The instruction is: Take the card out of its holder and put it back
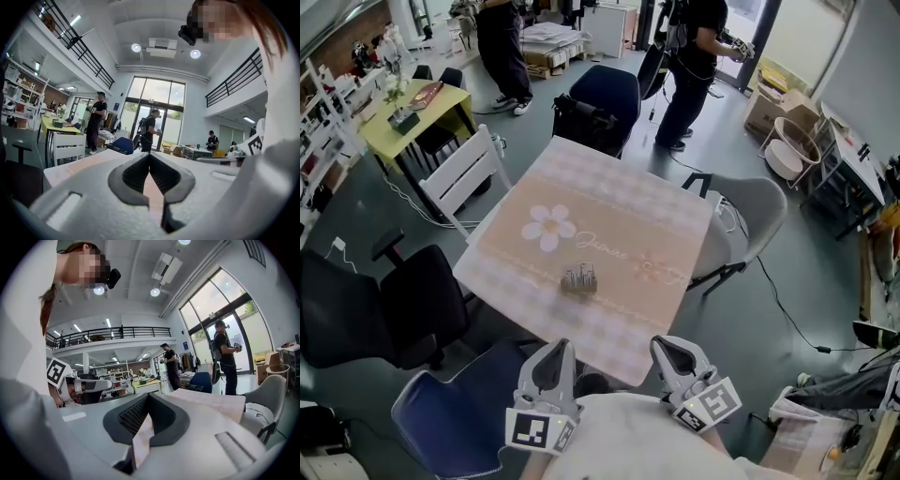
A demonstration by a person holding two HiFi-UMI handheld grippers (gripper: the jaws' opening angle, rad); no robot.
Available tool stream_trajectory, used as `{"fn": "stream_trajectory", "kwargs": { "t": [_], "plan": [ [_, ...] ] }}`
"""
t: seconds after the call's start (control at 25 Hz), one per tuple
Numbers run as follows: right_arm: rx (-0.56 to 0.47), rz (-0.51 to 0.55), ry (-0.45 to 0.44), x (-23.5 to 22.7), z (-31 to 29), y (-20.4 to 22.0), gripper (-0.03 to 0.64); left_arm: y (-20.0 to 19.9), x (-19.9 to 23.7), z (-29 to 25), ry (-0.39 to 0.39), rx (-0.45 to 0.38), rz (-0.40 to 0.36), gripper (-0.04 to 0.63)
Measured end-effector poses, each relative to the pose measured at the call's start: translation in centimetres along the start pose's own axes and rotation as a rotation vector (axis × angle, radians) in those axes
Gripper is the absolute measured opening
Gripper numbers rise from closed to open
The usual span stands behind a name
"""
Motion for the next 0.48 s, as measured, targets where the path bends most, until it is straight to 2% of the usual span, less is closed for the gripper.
{"fn": "stream_trajectory", "kwargs": {
  "t": [0.48],
  "plan": [
    [-0.021, 0.011, 0.001, 1.0, -3.4, -0.4, -0.002, -0.9, 3.5, -0.8, 0.013, -0.016, -0.014, 0.0]
  ]
}}
Point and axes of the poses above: the fingertips, and each gripper's own axes: z backward along the fingers, x to its left, y out of its underside, the point moved 8 cm from there along z, backward along the fingers, and after that the axes turned 3 degrees about x, right-handed, at the moved point
